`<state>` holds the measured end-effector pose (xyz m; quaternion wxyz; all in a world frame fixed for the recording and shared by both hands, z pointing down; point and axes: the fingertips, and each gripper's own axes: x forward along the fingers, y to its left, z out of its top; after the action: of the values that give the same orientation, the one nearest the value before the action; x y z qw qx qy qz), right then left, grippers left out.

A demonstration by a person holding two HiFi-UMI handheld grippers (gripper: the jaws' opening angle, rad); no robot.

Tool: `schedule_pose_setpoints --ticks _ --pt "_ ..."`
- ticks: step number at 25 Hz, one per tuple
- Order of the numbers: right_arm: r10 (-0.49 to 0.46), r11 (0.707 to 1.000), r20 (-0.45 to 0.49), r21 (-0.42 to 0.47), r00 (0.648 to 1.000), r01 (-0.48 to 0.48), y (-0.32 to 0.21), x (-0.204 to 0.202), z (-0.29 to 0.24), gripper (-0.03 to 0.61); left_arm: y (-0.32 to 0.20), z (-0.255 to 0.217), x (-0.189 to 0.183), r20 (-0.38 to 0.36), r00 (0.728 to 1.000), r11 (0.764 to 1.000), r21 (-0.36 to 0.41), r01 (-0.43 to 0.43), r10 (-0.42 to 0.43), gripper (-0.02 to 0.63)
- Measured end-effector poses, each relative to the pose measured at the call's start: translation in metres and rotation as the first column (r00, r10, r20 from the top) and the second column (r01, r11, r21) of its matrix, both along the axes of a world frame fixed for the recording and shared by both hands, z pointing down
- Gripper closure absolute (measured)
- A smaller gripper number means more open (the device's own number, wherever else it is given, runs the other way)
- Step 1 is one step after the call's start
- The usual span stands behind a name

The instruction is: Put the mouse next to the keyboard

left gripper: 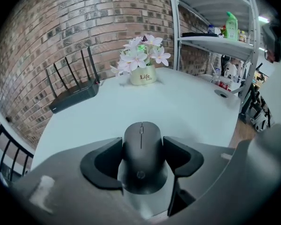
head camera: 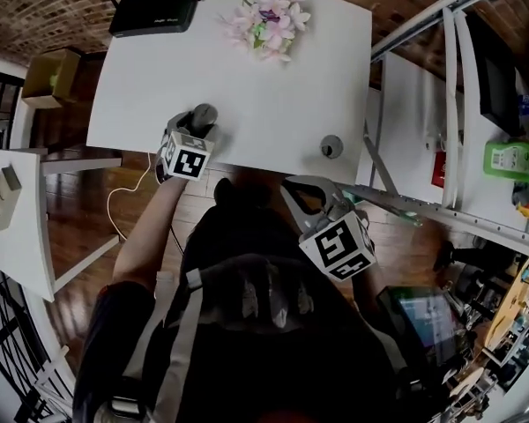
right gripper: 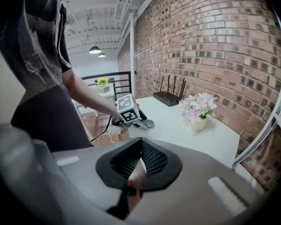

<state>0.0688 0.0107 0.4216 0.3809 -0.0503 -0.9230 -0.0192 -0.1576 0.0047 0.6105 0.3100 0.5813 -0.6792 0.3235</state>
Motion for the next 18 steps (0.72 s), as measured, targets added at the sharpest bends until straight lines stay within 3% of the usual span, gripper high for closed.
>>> schedule_pose_setpoints --ticks 9,18 --pt "0.042 0.999 -0.034 0.032 0.999 -0.041 0.035 -0.033 -0.005 0.572 -0.007 -0.003 0.010 -0.008 0.990 0.989 0.040 -0.141 0.141 0.331" --pt "0.056 0.998 -0.014 0.013 0.998 -0.056 0.026 -0.022 -0.006 0.572 -0.006 -0.002 0.013 0.019 0.991 0.991 0.008 -0.136 0.136 0.332"
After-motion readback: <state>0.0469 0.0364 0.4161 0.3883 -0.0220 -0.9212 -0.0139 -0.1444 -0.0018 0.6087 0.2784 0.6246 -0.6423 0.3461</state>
